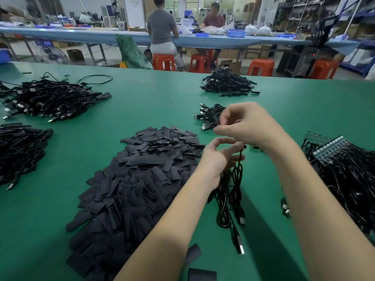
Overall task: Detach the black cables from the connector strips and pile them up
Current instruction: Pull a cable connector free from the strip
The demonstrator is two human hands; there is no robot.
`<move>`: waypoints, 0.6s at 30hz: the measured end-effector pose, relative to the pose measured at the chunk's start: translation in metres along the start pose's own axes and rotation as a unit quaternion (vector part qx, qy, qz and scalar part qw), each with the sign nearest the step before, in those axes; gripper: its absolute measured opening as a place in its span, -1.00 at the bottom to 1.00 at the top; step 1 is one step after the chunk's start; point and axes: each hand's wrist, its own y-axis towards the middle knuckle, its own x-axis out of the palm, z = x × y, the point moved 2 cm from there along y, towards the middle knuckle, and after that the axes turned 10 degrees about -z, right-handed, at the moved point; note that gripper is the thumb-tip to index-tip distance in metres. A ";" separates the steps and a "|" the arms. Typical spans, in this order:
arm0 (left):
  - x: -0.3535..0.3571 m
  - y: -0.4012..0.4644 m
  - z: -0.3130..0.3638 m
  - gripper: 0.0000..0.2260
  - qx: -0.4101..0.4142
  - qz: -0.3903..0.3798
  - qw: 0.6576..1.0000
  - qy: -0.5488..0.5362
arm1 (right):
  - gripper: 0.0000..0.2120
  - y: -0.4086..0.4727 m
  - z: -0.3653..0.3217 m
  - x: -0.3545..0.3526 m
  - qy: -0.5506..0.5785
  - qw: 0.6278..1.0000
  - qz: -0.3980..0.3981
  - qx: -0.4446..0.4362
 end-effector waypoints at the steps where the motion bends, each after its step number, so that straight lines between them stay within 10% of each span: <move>1: 0.000 0.001 0.002 -0.87 -0.004 0.002 1.000 -0.008 | -0.81 -0.013 0.011 -0.007 0.065 0.998 0.013 0.000; 18: -0.017 -0.007 0.029 -0.91 -0.024 -0.133 0.973 0.185 | -0.68 -0.055 0.090 0.013 0.580 0.807 0.107 0.006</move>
